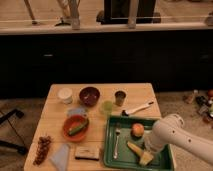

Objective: Place banana in purple bowl

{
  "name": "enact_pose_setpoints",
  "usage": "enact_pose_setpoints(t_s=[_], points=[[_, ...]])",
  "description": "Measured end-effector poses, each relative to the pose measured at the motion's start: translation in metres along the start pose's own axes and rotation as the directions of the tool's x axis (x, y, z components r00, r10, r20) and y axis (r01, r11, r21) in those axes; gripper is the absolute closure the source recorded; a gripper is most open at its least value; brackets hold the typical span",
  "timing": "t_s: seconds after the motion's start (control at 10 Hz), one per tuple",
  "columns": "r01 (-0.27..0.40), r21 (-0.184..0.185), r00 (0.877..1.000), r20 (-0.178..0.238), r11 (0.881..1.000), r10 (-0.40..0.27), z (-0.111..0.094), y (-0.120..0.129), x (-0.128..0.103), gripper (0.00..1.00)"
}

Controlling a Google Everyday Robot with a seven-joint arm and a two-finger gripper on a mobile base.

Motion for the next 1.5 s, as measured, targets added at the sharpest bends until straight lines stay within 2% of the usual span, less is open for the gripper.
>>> enact_pose_setpoints(t_s=[0.1,0.4,0.6,0.8,0.9,1.0,1.1,1.2,1.5], points=[[0.0,-0.001,1.0,-0.005,1.0,0.0,0.002,0.0,0.001,0.48],[0.002,-0.002,1.0,-0.013,1.0,-0.002,0.004,-0.002,0.001,0.8],[0.029,0.019,1.0,-0.003,0.999,-0.029,-0.001,-0.003,-0.001,0.96],[0.117,0.048,0.991,0.062,0.992,-0.12,-0.017,-0.004,-0.003,1.0],[0.175,0.065,0.978,0.101,0.982,-0.181,-0.025,-0.004,-0.003,1.0],[0.246,0.084,0.958,0.13,0.966,-0.255,-0.033,-0.002,-0.006,1.0],[0.295,0.099,0.941,0.144,0.95,-0.307,-0.038,0.0,-0.007,1.0],[0.322,0.106,0.93,0.153,0.941,-0.335,-0.04,0.001,-0.009,1.0],[0.36,0.119,0.912,0.166,0.925,-0.376,-0.045,0.003,-0.013,1.0]])
